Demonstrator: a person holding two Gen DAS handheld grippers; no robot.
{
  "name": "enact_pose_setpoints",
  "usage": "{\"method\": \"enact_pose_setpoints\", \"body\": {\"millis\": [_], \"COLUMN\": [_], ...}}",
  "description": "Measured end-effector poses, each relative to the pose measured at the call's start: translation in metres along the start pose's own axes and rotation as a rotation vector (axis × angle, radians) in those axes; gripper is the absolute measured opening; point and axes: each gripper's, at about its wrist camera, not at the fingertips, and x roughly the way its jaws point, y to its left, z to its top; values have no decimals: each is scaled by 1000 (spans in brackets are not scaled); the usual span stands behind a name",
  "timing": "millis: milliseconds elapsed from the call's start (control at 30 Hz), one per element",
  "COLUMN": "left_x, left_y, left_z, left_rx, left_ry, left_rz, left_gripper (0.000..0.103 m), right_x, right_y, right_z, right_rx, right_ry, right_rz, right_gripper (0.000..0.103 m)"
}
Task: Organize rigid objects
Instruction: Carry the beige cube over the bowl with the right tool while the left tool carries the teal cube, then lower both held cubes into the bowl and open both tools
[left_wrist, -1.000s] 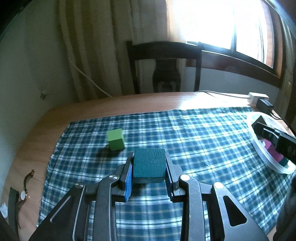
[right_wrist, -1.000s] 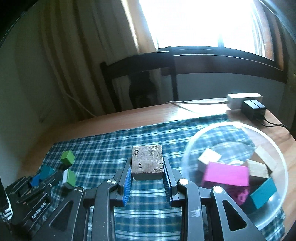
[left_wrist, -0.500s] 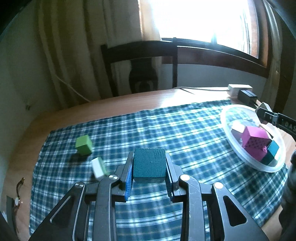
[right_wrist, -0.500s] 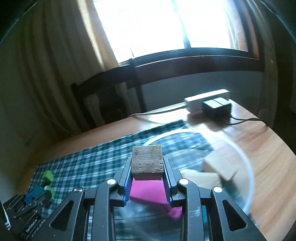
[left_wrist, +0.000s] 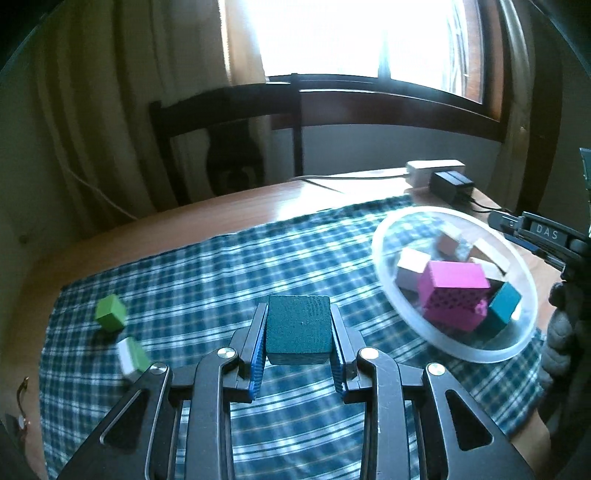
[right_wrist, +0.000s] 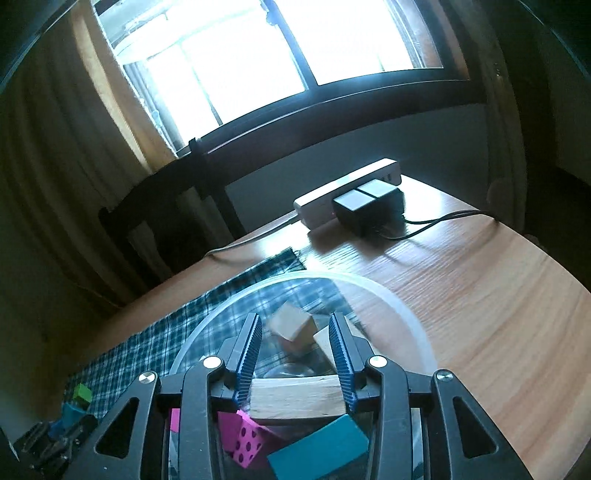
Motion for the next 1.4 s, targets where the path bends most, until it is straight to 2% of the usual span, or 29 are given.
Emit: {"method": "enact_pose_setpoints", "body": {"millis": [600,967,1400], "left_x": [16,38,52], "left_y": [-77,-92,-97], "left_z": [5,12,23], "left_rx": [99,89,65], "left_ry": [70,94,51], "left_rz": [-237,-266,-297], "left_gripper": [30,31,31], "right_x": [-15,-20,-22], "right_y": [-10,-9,-3], "right_z": [5,5,3], "right_rx": [67,69,50], "right_ry": [-19,-26,-32], "right_rz": [11,30,29], "right_gripper": [41,41,41]}}
